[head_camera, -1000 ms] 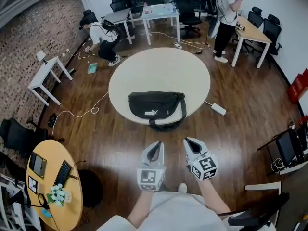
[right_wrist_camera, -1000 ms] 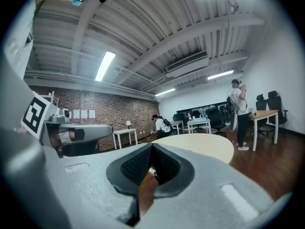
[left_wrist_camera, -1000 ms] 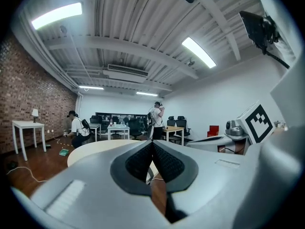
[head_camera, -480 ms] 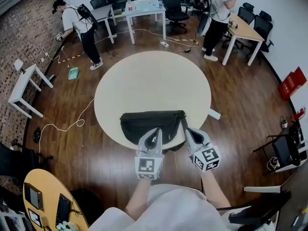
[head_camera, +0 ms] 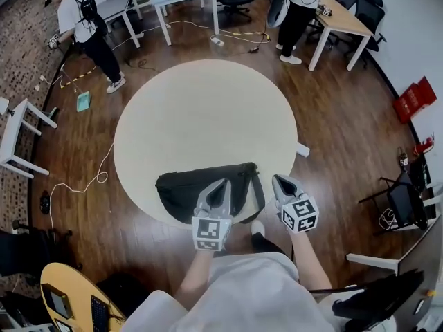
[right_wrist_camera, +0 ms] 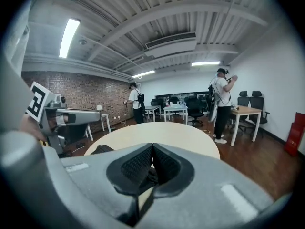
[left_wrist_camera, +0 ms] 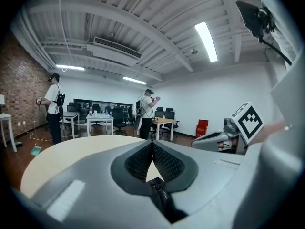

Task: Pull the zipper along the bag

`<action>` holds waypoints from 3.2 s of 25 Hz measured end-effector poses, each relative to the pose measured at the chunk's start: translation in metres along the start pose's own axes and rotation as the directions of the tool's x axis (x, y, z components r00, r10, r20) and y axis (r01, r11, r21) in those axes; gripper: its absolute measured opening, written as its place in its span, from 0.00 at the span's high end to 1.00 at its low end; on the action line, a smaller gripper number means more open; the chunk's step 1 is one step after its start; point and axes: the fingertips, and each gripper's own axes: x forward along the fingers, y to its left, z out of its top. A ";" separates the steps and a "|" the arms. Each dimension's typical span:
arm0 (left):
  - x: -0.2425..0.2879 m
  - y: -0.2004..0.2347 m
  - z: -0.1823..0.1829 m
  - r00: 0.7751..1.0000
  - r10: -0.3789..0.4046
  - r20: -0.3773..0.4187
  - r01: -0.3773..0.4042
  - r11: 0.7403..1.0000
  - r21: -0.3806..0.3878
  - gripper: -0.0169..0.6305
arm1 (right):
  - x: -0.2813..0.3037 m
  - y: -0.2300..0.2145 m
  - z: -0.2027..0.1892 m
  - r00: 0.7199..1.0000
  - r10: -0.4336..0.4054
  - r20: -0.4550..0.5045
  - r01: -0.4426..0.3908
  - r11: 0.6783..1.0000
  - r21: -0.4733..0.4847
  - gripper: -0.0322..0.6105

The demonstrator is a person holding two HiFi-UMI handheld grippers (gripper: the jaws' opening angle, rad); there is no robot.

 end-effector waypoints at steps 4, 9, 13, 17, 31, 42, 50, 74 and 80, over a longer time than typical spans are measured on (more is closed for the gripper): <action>0.033 -0.021 -0.017 0.997 -0.013 -0.076 0.012 1.000 -0.014 0.95 | 0.042 -0.028 -0.025 0.981 0.138 -0.138 -0.145 0.988 -0.045 0.96; 0.070 -0.048 -0.050 0.983 -0.015 -0.185 0.009 0.999 -0.035 0.95 | 0.115 -0.039 -0.080 0.830 0.363 -0.423 -0.447 0.887 -0.117 0.96; 0.076 -0.057 -0.081 0.964 0.007 -0.265 -0.025 0.997 -0.066 0.95 | 0.160 -0.025 -0.112 0.688 0.456 -0.565 -0.616 0.778 -0.122 0.96; 0.083 -0.058 -0.099 0.949 0.024 -0.313 -0.049 0.996 -0.072 0.95 | 0.189 -0.018 -0.154 0.513 0.440 -0.737 -0.728 0.678 -0.102 0.96; 0.139 -0.068 -0.198 0.784 0.023 -0.620 0.172 0.952 0.254 0.61 | 0.205 -0.005 -0.177 0.223 0.502 -0.835 -0.819 0.561 0.118 0.96; 0.179 -0.064 -0.248 0.694 0.034 -0.719 0.176 0.961 0.216 0.61 | 0.205 -0.002 -0.173 0.248 0.496 -0.832 -0.823 0.561 0.089 0.96; 0.175 -0.065 -0.237 0.730 0.005 -0.683 0.121 0.983 0.136 0.85 | 0.205 -0.003 -0.175 0.239 0.491 -0.838 -0.814 0.572 0.102 0.96; 0.061 -0.005 -0.168 0.842 -0.136 -0.522 0.127 0.990 -0.052 0.95 | 0.205 -0.011 -0.185 0.354 0.309 -0.883 -0.702 0.712 -0.032 0.96; 0.008 0.056 -0.160 0.864 -0.101 -0.493 0.091 0.995 -0.044 0.95 | 0.205 -0.015 -0.187 0.366 0.242 -0.899 -0.666 0.743 -0.071 0.96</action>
